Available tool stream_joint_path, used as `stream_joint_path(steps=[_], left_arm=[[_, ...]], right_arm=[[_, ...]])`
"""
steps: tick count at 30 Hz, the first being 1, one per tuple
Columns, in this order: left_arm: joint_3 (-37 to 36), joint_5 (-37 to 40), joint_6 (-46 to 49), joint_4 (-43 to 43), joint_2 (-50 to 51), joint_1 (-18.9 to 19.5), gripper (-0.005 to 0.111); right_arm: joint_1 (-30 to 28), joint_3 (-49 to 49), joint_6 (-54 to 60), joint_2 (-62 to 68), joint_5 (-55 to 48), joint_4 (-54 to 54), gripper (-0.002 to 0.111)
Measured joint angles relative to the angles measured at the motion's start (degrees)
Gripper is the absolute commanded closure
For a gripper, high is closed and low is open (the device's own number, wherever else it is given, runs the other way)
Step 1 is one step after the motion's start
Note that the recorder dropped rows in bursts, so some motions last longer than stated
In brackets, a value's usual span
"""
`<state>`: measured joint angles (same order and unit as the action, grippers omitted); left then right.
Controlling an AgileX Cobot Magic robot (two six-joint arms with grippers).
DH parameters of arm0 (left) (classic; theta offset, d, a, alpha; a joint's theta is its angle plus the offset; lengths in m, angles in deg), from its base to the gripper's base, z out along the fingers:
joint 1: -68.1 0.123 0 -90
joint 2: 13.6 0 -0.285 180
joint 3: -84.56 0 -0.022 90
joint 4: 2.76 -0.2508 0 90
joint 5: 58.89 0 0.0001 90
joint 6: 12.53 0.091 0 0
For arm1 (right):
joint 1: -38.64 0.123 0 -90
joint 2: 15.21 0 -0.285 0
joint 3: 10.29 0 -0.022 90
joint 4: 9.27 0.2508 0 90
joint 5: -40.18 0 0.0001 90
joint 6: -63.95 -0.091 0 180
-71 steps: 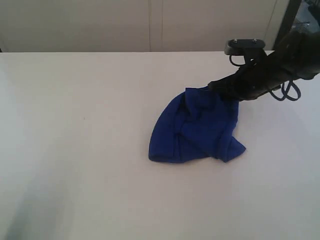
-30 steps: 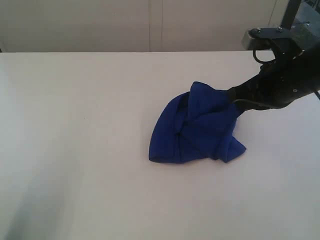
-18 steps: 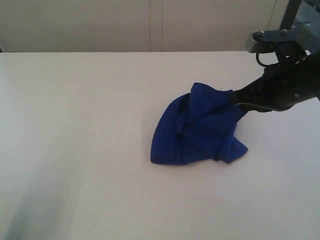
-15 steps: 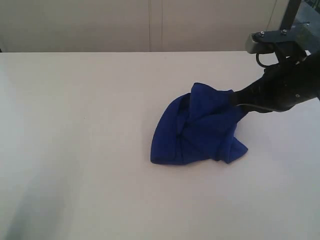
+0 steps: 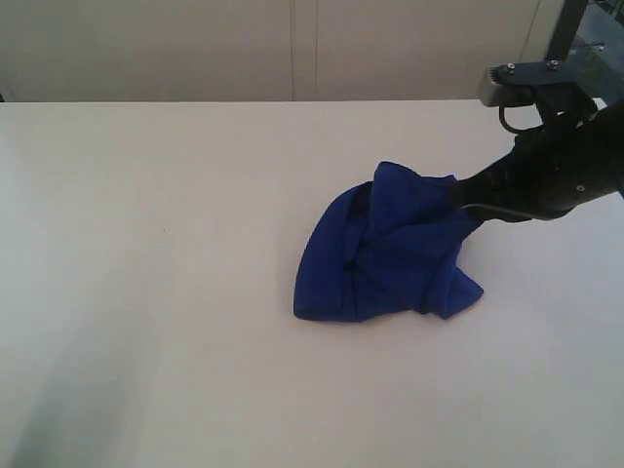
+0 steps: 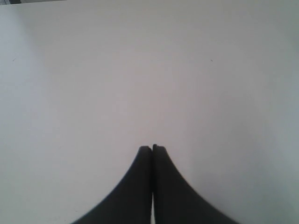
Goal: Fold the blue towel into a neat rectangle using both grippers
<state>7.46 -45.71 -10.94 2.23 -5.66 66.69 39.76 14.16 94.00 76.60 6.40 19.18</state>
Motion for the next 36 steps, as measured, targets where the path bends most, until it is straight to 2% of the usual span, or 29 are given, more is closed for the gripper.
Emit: stream_joint_path(steps=[21,29,36], left_arm=[[0.0,-0.3,0.5,-0.3,0.0,0.0,0.107],[0.0,-12.3,-0.6,-0.3,0.0,0.0,0.107],[0.0,-15.6,-6.7,0.1,0.0,0.0,0.107]], right_arm=[[0.0,0.0,-1.5,0.0,1.5,0.1,0.108],[0.0,0.0,-2.2,0.0,1.5,0.1,0.108],[0.0,0.0,-2.7,0.0,1.5,0.1,0.108]])
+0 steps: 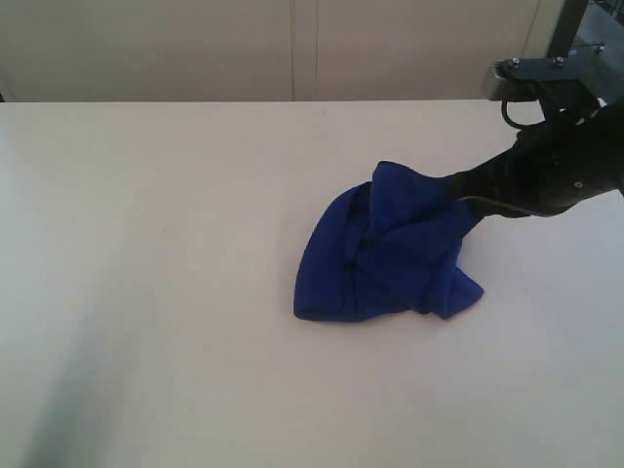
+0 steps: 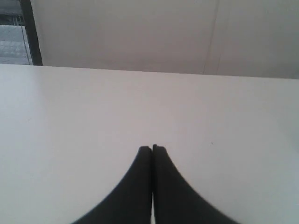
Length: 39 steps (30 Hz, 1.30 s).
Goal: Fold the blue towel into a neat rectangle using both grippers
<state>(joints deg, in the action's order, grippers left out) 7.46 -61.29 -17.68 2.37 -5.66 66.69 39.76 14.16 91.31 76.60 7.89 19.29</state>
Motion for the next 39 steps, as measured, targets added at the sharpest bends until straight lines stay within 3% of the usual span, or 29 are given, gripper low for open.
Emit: stream_joint_path(steps=[9,17,25,31,34,39], left_arm=[[0.0,-3.3,-2.8,0.2,0.0,0.0,0.107],[0.0,0.7,-6.1,0.2,0.5,0.0,0.107],[8.6,7.7,-5.7,0.2,10.6,0.0,0.107],[18.2,17.9,0.2,0.2,21.2,0.0,0.107],[22.1,24.1,7.5,2.5,26.1,0.0,0.107],[25.6,29.2,27.8,20.2,33.0,0.0,0.107]], right_arm=[[0.0,0.0,0.0,0.0,0.0,0.0,0.108],[0.0,0.0,0.0,1.4,0.0,0.0,0.108],[0.0,-0.1,-0.2,4.5,-0.7,0.0,0.108],[0.0,-0.9,-0.3,4.7,-1.6,0.0,0.108],[0.0,-1.2,-0.3,4.7,-1.8,0.0,0.108],[0.0,-1.3,-0.3,4.7,-1.8,0.3,0.108]])
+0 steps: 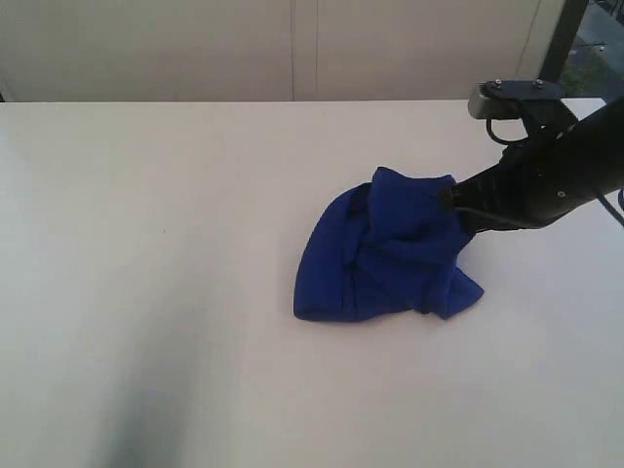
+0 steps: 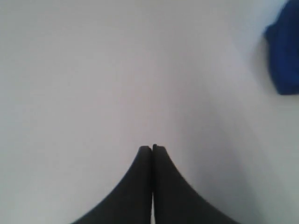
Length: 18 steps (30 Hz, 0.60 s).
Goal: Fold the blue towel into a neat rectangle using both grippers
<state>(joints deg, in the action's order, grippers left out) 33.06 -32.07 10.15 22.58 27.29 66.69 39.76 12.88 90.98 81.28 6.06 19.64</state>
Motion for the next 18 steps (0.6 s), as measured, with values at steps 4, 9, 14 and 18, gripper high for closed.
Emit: stream_joint_path(steps=[4,9,14,18], left_arm=[[2.7,4.4,9.4,9.7,6.1,0.0,0.107],[5.2,5.9,12.5,12.8,12.9,-1.1,0.107],[8.6,3.6,13.3,14.1,19.0,-8.1,0.107],[12.3,-2.5,13.4,14.2,24.9,-17.4,0.107]], right_arm=[[0.0,0.0,0.0,0.0,0.0,0.6,0.108],[0.0,0.0,0.0,0.0,-0.1,0.8,0.108],[0.0,0.0,0.0,0.0,-0.1,0.8,0.108],[0.0,0.0,0.0,0.0,-0.1,0.8,0.108]])
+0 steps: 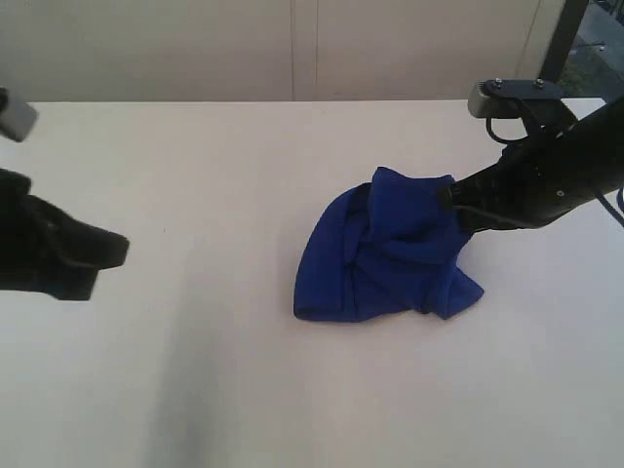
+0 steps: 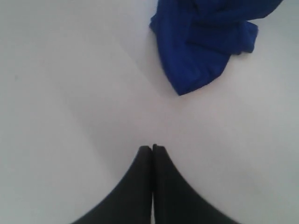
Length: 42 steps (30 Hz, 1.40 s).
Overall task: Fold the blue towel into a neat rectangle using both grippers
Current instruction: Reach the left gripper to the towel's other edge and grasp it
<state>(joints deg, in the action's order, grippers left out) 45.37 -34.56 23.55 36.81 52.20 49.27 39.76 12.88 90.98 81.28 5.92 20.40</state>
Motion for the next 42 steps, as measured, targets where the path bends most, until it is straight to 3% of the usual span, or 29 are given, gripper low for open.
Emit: stream_joint_path(steps=[3,8,13,17,21,23,25,28,33,37,42], left_arm=[[2.6,-4.8,0.0,0.0,5.9,-7.3,0.107],[8.2,-8.3,0.0,0.0,17.1,-15.7,0.107],[16.6,-8.5,-1.0,-1.0,27.7,-20.5,0.107],[23.8,-7.8,-9.3,-11.2,34.4,-23.8,0.107],[30.3,-2.6,-27.9,-31.4,39.7,-26.3,0.107],[33.9,0.8,-41.9,-44.0,43.3,-27.5,0.107],[35.8,0.3,-46.8,-47.8,45.7,-28.4,0.107],[36.3,-2.9,-49.6,-48.3,48.4,-30.5,0.103],[36.4,-7.1,-52.1,-48.3,50.2,-31.9,0.065],[36.4,-7.2,-52.3,-48.7,51.3,-31.9,0.06],[36.4,-6.7,-43.2,-48.9,51.8,-31.9,0.061]], right_arm=[[0.0,0.0,0.0,0.0,0.0,0.0,0.108],[0.0,0.0,0.0,0.0,-0.1,0.0,0.108],[0.0,0.0,0.0,0.0,-0.5,0.1,0.108],[0.0,0.0,0.0,0.0,-0.5,0.3,0.108],[0.0,0.0,0.0,0.0,-0.5,0.5,0.108],[0.0,0.0,0.0,0.0,-0.5,1.3,0.108],[0.0,0.0,0.0,0.0,-0.5,1.5,0.108],[0.0,0.0,0.0,0.0,-0.5,1.5,0.108],[0.0,0.0,0.0,0.0,-0.5,1.5,0.108],[0.0,0.0,0.0,0.0,-0.5,1.5,0.108],[0.0,0.0,0.0,0.0,-0.5,1.6,0.108]])
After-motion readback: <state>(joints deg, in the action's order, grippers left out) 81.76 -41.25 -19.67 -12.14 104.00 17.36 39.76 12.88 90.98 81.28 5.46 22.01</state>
